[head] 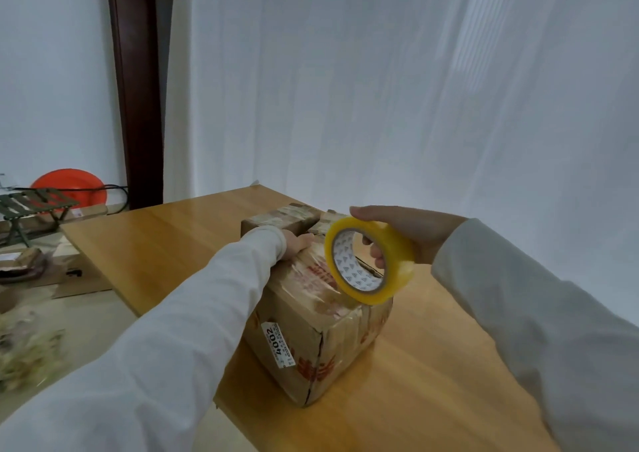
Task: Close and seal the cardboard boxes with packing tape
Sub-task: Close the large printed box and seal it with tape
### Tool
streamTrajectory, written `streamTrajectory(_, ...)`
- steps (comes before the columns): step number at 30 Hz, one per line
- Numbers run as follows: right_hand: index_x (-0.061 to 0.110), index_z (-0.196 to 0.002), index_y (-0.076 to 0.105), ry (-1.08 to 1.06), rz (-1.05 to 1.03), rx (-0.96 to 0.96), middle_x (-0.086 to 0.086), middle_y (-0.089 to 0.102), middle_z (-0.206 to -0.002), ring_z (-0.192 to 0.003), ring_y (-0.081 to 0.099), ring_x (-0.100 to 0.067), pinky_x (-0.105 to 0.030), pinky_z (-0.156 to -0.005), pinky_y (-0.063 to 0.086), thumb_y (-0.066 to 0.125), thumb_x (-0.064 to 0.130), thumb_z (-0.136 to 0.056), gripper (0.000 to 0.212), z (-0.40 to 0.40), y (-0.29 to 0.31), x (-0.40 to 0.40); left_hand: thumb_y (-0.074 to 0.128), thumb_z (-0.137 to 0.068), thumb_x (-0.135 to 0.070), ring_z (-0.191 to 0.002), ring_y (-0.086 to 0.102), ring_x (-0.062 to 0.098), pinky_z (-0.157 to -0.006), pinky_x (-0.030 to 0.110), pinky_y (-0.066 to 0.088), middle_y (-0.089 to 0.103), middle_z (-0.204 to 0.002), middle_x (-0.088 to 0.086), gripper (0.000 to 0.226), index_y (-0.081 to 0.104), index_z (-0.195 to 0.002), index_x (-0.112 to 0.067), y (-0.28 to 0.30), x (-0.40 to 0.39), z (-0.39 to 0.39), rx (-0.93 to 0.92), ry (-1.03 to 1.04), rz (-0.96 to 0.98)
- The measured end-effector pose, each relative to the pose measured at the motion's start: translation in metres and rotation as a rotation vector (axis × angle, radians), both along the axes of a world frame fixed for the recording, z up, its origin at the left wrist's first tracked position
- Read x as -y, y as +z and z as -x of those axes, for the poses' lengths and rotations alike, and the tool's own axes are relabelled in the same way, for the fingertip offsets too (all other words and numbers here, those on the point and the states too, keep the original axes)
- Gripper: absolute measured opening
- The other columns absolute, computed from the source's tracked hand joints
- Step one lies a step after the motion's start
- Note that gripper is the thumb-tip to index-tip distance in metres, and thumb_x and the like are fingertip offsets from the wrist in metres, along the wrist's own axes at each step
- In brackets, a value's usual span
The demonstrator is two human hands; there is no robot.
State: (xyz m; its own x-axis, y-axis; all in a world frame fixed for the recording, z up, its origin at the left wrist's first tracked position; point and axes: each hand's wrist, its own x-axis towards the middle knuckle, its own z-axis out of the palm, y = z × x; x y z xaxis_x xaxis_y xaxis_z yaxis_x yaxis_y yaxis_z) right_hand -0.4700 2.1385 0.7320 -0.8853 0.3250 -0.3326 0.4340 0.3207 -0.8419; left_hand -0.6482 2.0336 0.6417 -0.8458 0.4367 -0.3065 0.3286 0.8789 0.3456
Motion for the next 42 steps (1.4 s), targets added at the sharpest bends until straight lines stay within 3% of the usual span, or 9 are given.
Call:
streamTrajectory(7,0.012,-0.073,0.061,-0.087,-0.116,0.100,-0.003,0.059,-0.054,-0.046,0.054,-0.014,-0.021,-0.047,0.048,0.062,0.050,-0.085,0.040,-0.033,0.008,-0.011,0.018,-0.095,-0.063,-0.128,0.041,0.034,-0.105,0.040,0.030,0.037,-0.145,0.018,0.079,0.039,-0.140,-0.002,0.001,-0.008,-0.010,0.023,-0.024,-0.011)
streamTrajectory(11,0.011,-0.078,0.060,-0.028,-0.250,0.354,-0.002,0.057,-0.049,-0.047,0.051,-0.014,-0.021,-0.047,0.045,0.059,0.051,-0.087,0.041,-0.045,-0.004,-0.014,0.017,-0.095,-0.063,-0.129,0.040,0.034,-0.106,0.039,0.028,0.039,-0.144,0.018,0.078,0.041,-0.139,-0.002,0.000,-0.006,-0.008,0.028,-0.026,-0.015)
streamTrajectory(14,0.010,-0.086,0.060,-0.045,-0.227,0.444,-0.004,0.059,-0.061,-0.058,0.055,-0.017,-0.025,-0.053,0.048,0.059,0.056,-0.086,0.045,-0.054,-0.035,-0.022,0.021,-0.093,-0.066,-0.125,0.043,0.034,-0.105,0.040,0.030,0.042,-0.141,0.018,0.079,0.047,-0.134,-0.004,-0.001,-0.007,-0.008,0.053,-0.020,-0.026)
streamTrajectory(19,0.011,-0.083,0.058,-0.025,-0.196,0.471,-0.006,0.059,-0.073,-0.065,0.057,-0.017,-0.024,-0.054,0.050,0.053,0.055,-0.090,0.044,-0.057,-0.051,-0.023,0.021,-0.092,-0.067,-0.122,0.047,0.034,-0.105,0.040,0.032,0.046,-0.137,0.017,0.079,0.050,-0.131,-0.004,-0.002,-0.004,-0.008,0.049,0.000,-0.056)
streamTrajectory(26,0.010,-0.074,0.057,0.025,-0.078,0.516,-0.003,0.056,-0.052,-0.050,0.051,-0.014,-0.021,-0.053,0.047,0.051,0.051,-0.092,0.045,-0.052,-0.051,-0.028,0.021,-0.091,-0.068,-0.115,0.052,0.034,-0.096,0.038,0.036,0.053,-0.129,0.019,0.083,0.054,-0.127,-0.001,-0.003,-0.002,-0.007,0.045,-0.015,-0.051)
streamTrajectory(32,0.009,-0.080,0.057,0.041,-0.163,0.580,-0.005,0.057,-0.065,-0.057,0.055,-0.014,-0.025,-0.058,0.050,0.040,0.067,-0.090,0.061,-0.050,-0.082,-0.030,0.023,-0.086,-0.075,-0.094,0.053,0.029,-0.083,0.034,0.037,0.055,-0.122,0.018,0.089,0.055,-0.124,0.000,-0.004,0.000,-0.005,0.045,-0.013,-0.040)
streamTrajectory(37,0.012,-0.080,0.058,0.053,-0.069,0.520,-0.001,0.055,-0.053,-0.048,0.052,-0.012,-0.021,-0.053,0.048,0.041,0.070,-0.086,0.061,-0.051,-0.094,-0.042,0.021,-0.089,-0.071,-0.111,0.053,0.032,-0.094,0.037,0.036,0.054,-0.127,0.016,0.083,0.055,-0.123,-0.004,-0.006,-0.002,-0.010,-0.003,0.016,-0.046)
streamTrajectory(40,0.011,-0.078,0.058,0.043,-0.003,0.486,-0.003,0.053,-0.056,-0.051,0.050,-0.014,-0.024,-0.057,0.047,0.045,0.069,-0.085,0.060,-0.050,-0.100,-0.046,0.024,-0.089,-0.072,-0.094,0.058,0.028,-0.089,0.036,0.041,0.062,-0.096,0.009,0.073,0.059,-0.101,-0.009,-0.010,-0.006,-0.017,-0.208,0.072,-0.038)
streamTrajectory(42,0.011,-0.077,0.055,0.058,0.090,0.452,-0.004,0.053,-0.056,-0.051,0.050,-0.016,-0.026,-0.059,0.047,0.051,0.066,-0.083,0.056,-0.052,-0.108,-0.052,0.023,-0.087,-0.073,-0.082,0.058,0.026,-0.083,0.035,0.044,0.057,-0.075,0.007,0.074,0.060,-0.090,-0.010,-0.010,-0.007,-0.022,-0.262,0.102,-0.016)
